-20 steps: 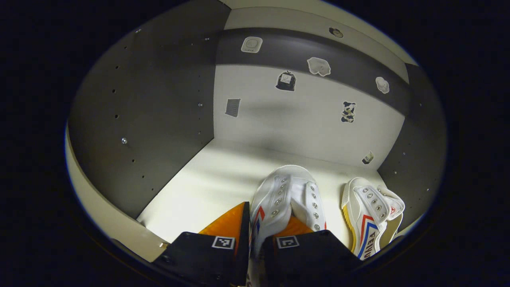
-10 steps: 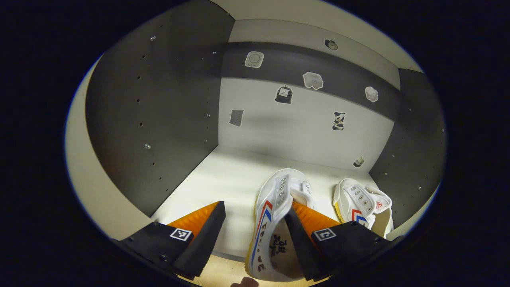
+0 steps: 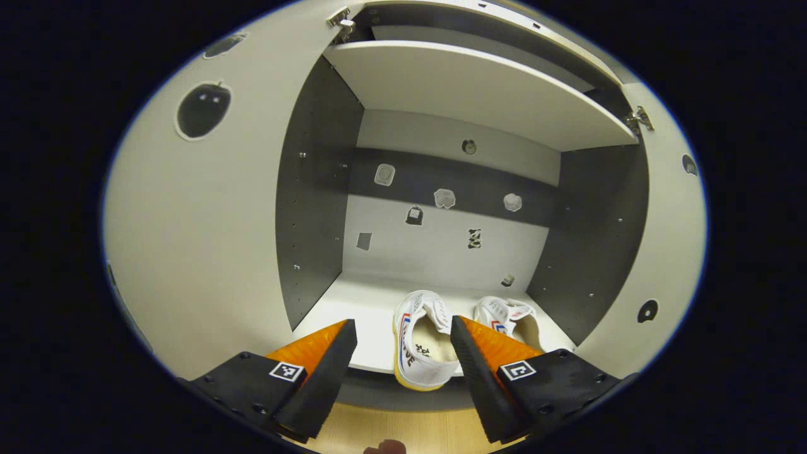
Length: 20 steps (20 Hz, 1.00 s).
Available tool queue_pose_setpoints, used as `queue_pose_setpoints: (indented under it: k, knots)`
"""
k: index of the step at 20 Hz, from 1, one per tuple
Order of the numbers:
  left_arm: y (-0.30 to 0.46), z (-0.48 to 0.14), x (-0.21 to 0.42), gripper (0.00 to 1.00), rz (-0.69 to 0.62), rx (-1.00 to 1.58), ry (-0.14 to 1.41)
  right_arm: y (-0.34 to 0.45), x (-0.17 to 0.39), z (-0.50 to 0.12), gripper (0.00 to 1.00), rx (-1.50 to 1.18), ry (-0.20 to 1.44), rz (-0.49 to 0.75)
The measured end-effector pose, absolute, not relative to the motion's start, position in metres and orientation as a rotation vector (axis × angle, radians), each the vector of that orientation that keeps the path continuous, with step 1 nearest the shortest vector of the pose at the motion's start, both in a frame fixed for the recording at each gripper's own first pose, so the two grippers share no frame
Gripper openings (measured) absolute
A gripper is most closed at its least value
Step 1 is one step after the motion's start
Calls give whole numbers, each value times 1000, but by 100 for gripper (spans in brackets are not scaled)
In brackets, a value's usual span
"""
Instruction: Grab one shoe with the right hand and put it into the shoe cabinet, grab the other shoe with the left hand and put it into the shoe cabinet; then close the right door with the right hand and the left door with the left hand.
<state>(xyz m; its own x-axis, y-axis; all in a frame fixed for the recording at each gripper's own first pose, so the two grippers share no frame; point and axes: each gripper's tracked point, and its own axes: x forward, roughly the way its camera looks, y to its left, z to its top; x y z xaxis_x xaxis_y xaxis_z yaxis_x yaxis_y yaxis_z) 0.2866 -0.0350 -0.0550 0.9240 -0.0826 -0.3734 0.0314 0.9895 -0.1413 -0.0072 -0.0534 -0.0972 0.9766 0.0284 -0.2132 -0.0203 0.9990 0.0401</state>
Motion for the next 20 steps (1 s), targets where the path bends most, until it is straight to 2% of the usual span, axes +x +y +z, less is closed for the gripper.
queue_pose_setpoints:
  k: [4, 7, 8, 11, 12, 16, 17, 18, 19, 20]
  knots:
    - [-37, -40, 221, 97, -111, -162, 308, -41, -4, -88, 94, 36, 198, 65]
    - [-29, -39, 171, 99, -86, -176, 224, -34, -4, -87, 94, 37, 192, 81]
    - [-25, -44, 154, 94, -69, -171, 210, -31, -5, -88, 94, 43, 194, 90]
    - [-20, -65, 108, 99, -49, -165, 214, -25, -8, -92, 94, 36, 203, 100]
    - [-19, -70, 95, 97, -47, -167, 207, -24, -9, -93, 94, 35, 204, 103]
    - [-21, -82, 58, 97, -68, -126, 161, -18, -18, -101, 94, 51, 225, 111]
    - [-21, -84, 51, 97, -65, -111, 160, -19, -18, -97, 98, 53, 217, 110]
    - [-21, -84, 44, 97, -63, -114, 157, -18, -19, -90, 94, 60, 200, 119]
    - [-22, -85, 39, 97, -58, -121, 155, -18, -17, -79, 98, 66, 174, 133]
    - [-20, -87, 34, 97, -51, -124, 155, -24, -14, -66, 94, 61, 146, 131]
